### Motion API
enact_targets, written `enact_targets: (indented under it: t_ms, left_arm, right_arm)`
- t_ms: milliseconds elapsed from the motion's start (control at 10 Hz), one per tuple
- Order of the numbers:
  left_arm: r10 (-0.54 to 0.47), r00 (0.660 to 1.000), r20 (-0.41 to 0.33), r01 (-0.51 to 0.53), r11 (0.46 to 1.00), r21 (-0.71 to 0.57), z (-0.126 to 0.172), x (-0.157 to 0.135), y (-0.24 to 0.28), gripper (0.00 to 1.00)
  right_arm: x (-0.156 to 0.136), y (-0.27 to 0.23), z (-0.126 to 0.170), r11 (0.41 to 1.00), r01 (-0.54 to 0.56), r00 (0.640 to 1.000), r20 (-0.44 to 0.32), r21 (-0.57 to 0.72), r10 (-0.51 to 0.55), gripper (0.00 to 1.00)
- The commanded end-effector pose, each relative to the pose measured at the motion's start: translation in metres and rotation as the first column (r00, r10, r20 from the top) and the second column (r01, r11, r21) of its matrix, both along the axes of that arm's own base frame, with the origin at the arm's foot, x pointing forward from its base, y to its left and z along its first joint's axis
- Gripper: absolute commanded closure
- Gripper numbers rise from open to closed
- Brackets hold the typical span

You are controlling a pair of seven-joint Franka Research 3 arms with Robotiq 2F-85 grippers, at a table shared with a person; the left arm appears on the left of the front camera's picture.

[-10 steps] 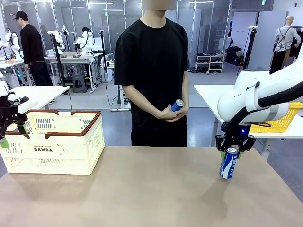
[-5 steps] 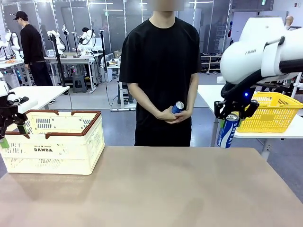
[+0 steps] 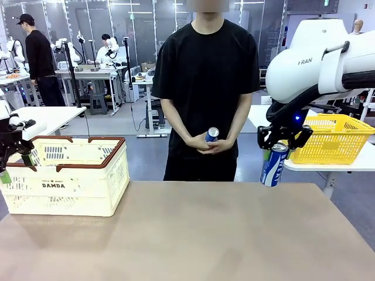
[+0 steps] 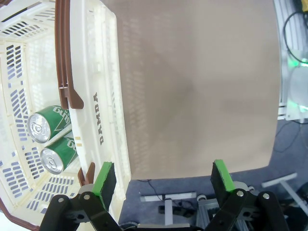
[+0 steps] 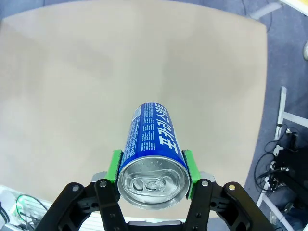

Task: Place the drinks into the Shopping basket.
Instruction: Pick up one drink and place it into the Shopping basket.

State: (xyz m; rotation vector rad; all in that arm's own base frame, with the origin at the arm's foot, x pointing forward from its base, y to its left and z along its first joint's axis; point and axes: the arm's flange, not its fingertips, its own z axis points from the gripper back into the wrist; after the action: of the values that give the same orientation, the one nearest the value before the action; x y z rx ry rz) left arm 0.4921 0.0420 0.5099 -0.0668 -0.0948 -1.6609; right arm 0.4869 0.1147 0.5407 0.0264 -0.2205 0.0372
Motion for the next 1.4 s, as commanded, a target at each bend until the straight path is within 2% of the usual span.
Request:
enact_targets:
  t_ms: [0,200,500,700,900,1300]
  left_arm:
    - [-0.002,1.0,-0.008,0.002,1.0,0.007,0.002,-0.003,0.001,0.0]
    - [-0.002,1.0,-0.008,0.002,1.0,0.007,0.002,-0.003,0.001,0.0]
    - [-0.002,1.0,-0.008,0.002,1.0,0.007,0.002,-0.003,0.001,0.0]
    - [-0.002,1.0,-0.008,0.002,1.0,0.007,0.002,-0.003,0.001,0.0]
    - [-0.002,1.0,-0.008,0.002,1.0,0.007,0.002,-0.003,0.001,0.0]
    - [-0.002,1.0,-0.008,0.002,1.0,0.007,0.002,-0.003,0.001,0.0]
  right_arm:
    - [-0.009,0.035,-0.009,0.999,-0.039,0.999,-0.033,0.008,0.039,0.58]
    - [-0.015,0.087,-0.03,0.991,-0.131,0.989,-0.07,-0.035,0.128,0.58]
    - [-0.02,0.154,-0.052,0.956,-0.284,0.958,-0.066,-0.075,0.28,0.58]
    - [-0.012,0.185,-0.058,0.926,-0.368,0.93,-0.049,-0.085,0.365,0.58]
    - [-0.003,0.206,-0.062,0.909,-0.412,0.911,-0.035,-0.06,0.411,0.58]
    - [0.002,0.214,-0.075,0.905,-0.424,0.906,-0.036,-0.03,0.423,0.58]
